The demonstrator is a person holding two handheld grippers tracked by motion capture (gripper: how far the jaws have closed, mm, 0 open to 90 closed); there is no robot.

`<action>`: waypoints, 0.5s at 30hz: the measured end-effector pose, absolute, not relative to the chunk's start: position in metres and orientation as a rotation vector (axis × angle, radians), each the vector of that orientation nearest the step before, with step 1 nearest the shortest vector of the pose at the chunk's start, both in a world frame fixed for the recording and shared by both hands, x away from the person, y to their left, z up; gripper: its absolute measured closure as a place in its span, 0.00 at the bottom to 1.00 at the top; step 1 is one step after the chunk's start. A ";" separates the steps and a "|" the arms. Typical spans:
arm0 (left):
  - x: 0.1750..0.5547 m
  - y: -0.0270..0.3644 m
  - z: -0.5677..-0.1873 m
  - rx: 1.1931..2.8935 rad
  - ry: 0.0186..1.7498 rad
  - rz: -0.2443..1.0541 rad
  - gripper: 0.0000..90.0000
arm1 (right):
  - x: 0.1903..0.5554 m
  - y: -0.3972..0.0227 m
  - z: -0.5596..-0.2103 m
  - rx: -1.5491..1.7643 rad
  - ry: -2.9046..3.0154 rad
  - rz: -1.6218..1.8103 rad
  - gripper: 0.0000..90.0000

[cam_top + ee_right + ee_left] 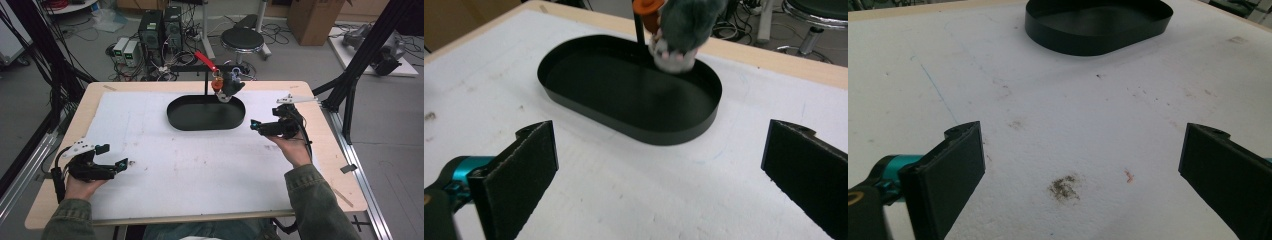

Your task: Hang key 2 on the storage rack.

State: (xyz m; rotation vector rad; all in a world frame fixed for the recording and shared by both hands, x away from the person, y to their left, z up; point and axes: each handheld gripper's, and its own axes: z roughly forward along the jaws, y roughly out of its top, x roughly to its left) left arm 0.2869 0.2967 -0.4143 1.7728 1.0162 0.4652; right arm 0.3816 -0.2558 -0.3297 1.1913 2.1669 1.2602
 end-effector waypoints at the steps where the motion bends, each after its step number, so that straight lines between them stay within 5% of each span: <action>1: 0.287 0.297 -0.414 1.772 1.016 0.465 0.05 | 0.380 -0.255 -0.331 1.203 2.176 1.252 0.01; 15: 0.287 0.297 -0.414 1.775 1.014 0.468 0.06 | 0.354 -0.270 -0.353 1.209 2.129 1.326 0.01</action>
